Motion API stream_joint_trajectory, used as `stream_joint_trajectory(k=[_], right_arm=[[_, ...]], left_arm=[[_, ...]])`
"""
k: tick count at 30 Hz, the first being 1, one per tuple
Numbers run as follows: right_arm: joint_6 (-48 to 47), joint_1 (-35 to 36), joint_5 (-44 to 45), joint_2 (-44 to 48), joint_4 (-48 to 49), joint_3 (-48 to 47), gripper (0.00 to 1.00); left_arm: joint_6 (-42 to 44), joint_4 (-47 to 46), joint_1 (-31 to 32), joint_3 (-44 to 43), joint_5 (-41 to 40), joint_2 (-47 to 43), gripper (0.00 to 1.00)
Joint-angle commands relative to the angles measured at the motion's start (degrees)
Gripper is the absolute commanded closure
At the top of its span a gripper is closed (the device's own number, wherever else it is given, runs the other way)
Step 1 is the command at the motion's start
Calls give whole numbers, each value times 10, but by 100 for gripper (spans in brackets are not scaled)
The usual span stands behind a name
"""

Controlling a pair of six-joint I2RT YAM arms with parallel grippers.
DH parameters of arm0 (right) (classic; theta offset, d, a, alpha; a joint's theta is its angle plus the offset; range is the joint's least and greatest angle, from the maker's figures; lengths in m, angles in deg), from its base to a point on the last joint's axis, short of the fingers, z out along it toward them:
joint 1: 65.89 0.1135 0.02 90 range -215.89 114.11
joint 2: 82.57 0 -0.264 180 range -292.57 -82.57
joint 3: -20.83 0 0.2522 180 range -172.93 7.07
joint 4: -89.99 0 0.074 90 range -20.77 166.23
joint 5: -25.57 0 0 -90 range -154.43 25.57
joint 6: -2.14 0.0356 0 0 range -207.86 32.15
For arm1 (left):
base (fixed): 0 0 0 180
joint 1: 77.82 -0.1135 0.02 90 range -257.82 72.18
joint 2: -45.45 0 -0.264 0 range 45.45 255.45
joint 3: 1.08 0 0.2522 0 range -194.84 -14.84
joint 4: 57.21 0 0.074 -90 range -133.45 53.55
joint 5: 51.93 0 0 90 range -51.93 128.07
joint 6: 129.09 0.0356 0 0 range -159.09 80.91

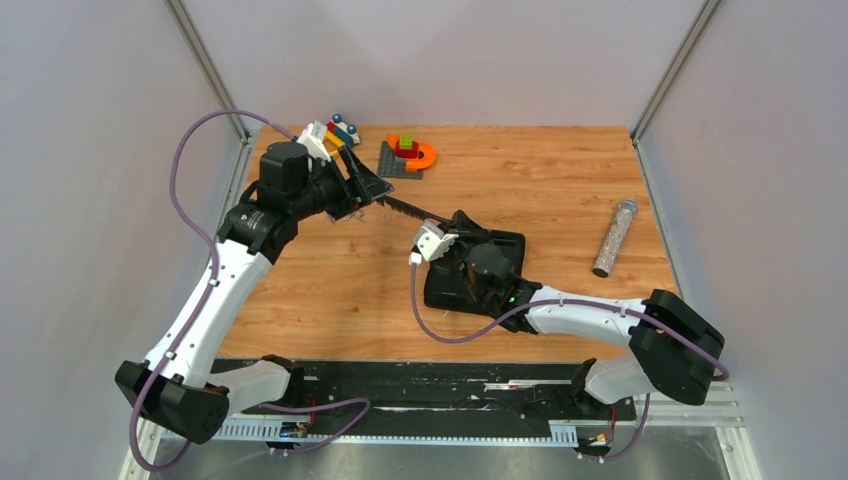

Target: Sort the hair-cutting tools

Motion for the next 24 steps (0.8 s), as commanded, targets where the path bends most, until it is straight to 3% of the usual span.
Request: stream_joint_trajectory(k=[1, 7, 10, 12, 14, 17, 24], right_arm=[[-23, 5, 27, -6, 51, -1, 100], [-43, 8, 34, -12, 69, 8, 100], [-44, 7, 36, -14, 70, 10, 98], [-35, 8, 38, -15, 57, 8, 92], [5, 8, 34, -9, 10, 2, 76], [108, 7, 6, 7, -127, -25, 52], [332, 2, -59, 39, -382, -71, 33]], left_arm=[[0, -2, -7, 1, 10, -4, 28], [5, 3, -9, 12, 21, -6, 57], [0, -5, -12, 24, 17, -15, 76], [0, -10, -14, 30, 11, -23, 91], [3, -16, -20, 40, 3, -31, 100], [11, -43, -30, 72, -2, -47, 100], [34, -116, -52, 154, -8, -80, 100]])
